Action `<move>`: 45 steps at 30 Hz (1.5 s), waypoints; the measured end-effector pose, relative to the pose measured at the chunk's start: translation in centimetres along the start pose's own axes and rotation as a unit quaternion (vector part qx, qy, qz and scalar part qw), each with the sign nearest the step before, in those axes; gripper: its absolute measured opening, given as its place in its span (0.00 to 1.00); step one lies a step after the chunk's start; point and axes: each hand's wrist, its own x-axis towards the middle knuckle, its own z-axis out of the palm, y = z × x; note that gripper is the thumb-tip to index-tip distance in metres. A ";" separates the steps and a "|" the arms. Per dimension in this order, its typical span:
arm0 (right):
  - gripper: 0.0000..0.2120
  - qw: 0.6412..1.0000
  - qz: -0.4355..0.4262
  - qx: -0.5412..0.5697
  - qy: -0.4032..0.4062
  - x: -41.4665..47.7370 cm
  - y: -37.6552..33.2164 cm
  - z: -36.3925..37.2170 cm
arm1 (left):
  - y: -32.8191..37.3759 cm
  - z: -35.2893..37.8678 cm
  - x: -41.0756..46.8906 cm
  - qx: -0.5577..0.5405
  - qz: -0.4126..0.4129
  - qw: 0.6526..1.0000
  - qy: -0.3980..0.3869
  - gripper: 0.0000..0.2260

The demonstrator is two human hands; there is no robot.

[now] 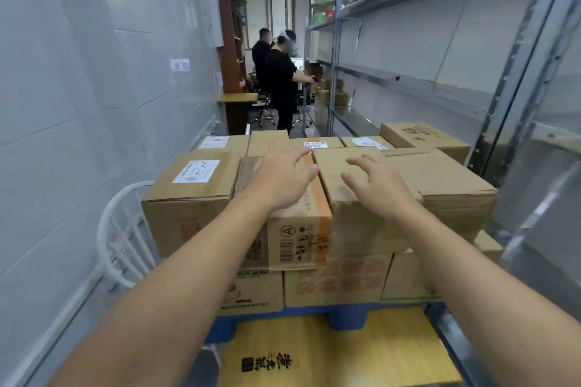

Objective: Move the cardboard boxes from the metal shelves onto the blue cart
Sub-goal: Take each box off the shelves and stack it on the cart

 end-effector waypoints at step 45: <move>0.27 0.924 0.304 0.230 0.004 -9.4 26.6 -2.7 | 11.2 15.7 -1.5 0.183 -0.003 0.983 0.033 0.22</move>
